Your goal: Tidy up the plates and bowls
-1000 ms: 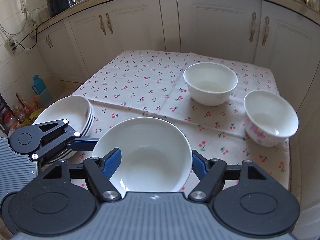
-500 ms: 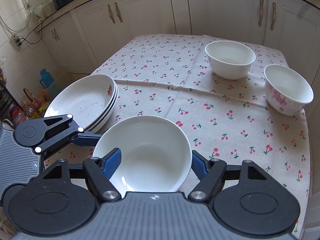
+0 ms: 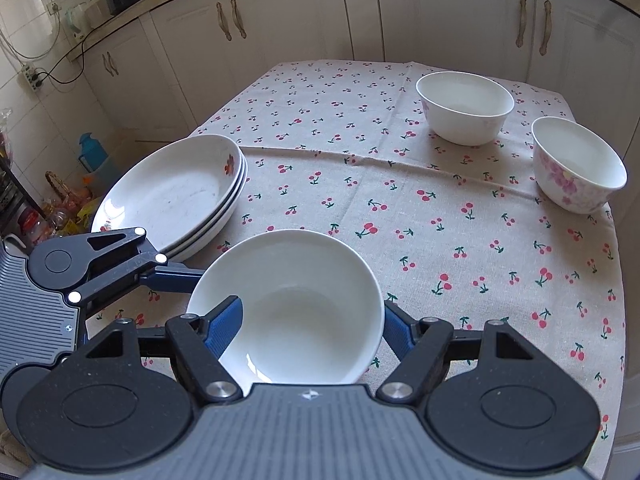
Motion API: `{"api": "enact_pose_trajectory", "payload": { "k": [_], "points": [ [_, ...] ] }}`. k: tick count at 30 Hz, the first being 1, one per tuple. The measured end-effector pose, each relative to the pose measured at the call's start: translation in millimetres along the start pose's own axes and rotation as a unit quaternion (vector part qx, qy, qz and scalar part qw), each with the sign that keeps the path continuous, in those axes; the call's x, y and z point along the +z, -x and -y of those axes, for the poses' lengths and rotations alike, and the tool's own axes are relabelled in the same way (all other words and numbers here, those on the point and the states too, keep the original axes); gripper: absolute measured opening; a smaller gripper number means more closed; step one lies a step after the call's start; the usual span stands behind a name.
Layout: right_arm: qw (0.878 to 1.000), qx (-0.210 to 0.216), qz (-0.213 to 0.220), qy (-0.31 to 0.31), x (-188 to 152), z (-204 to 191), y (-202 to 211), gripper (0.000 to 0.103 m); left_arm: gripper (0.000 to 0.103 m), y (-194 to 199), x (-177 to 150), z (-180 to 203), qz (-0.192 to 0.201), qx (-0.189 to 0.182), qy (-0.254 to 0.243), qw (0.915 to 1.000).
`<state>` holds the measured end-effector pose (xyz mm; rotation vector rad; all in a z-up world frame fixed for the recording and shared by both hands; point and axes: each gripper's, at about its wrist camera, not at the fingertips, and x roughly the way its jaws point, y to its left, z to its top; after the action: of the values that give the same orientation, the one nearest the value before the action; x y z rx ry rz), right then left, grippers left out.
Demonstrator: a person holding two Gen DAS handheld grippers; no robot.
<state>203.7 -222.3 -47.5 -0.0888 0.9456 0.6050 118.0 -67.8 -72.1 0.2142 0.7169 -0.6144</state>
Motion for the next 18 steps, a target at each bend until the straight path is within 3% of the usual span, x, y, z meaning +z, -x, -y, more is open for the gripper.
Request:
{"api": "enact_pose_trajectory", "payload": {
  "k": [6, 8, 10, 18],
  "points": [
    [1.000, 0.000, 0.009, 0.008, 1, -2, 2, 0.083, 0.088, -1, -2, -2, 0.000, 0.000, -0.003, 1.0000],
    [1.000, -0.010, 0.018, 0.012, 3, -4, 4, 0.095, 0.090, 0, -2, 0, 0.001, -0.003, -0.010, 0.9999],
    [0.999, -0.015, 0.030, 0.013, 4, -4, 7, 0.101, 0.091, 2, -2, 0, 0.001, -0.005, -0.011, 0.9999],
    [0.998, -0.028, 0.058, -0.002, 3, 3, 17, 0.103, 0.093, 11, -2, 2, -0.001, -0.013, -0.014, 0.9998]
  ]
}}
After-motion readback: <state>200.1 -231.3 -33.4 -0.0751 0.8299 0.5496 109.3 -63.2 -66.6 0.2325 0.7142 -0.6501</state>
